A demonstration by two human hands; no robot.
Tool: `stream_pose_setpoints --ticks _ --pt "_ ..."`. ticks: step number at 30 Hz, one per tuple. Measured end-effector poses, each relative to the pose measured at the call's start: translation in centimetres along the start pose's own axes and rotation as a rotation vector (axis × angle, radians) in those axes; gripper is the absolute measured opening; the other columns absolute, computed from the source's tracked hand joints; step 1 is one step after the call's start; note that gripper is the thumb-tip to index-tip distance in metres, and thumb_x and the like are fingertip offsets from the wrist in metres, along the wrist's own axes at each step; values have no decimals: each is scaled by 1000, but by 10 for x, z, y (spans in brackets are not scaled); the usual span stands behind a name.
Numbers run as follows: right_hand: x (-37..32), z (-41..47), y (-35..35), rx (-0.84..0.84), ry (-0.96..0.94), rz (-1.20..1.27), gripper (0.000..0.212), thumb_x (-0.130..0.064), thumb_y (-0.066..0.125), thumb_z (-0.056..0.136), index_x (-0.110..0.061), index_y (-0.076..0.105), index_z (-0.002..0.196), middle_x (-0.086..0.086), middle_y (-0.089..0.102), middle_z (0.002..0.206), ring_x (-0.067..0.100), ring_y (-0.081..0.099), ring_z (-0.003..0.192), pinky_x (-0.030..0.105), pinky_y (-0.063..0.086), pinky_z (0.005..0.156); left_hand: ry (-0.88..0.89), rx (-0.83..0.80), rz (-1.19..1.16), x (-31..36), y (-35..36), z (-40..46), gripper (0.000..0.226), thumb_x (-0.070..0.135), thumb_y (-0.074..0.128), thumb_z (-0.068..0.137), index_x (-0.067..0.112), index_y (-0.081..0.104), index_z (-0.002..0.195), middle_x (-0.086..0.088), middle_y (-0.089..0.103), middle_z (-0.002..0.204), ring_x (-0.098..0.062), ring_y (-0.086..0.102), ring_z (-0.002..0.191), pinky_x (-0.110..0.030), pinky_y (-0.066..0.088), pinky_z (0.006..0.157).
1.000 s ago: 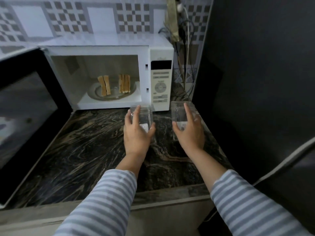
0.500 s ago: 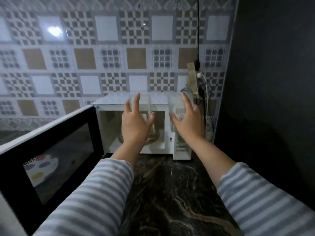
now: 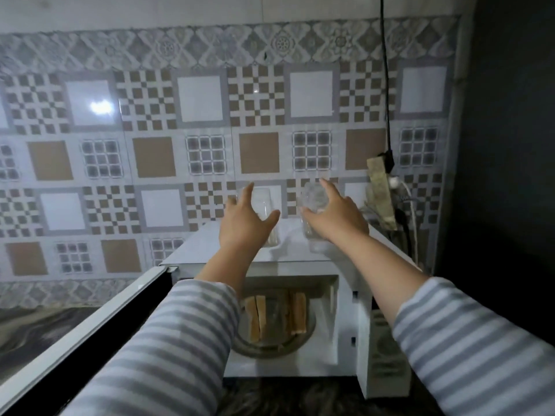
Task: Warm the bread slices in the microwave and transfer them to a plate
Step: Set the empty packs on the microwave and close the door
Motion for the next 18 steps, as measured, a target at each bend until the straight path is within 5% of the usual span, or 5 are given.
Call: stream_pose_setpoints --ticks 8,18 --pt "7 34 51 -66 46 -82 71 -56 51 90 -44 11 148 7 35 150 31 49 124 32 41 73 -52 -152 60 -24 42 45 82 53 60 86 34 14 152 -10 32 151 -31 53 121 -39 48 87" --pt "7 41 65 -119 82 -152 79 -63 51 87 -46 6 149 7 24 157 34 38 135 41 47 91 -54 -198 126 -32 57 53 88 62 55 85 35 6 152 -12 29 153 -33 53 120 -40 47 81"
Point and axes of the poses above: each hand's wrist, its own z-axis towards the middle knuckle, its own y-axis out of the palm, x = y × z, the point moved 3 cm from there along z, towards the middle knuckle
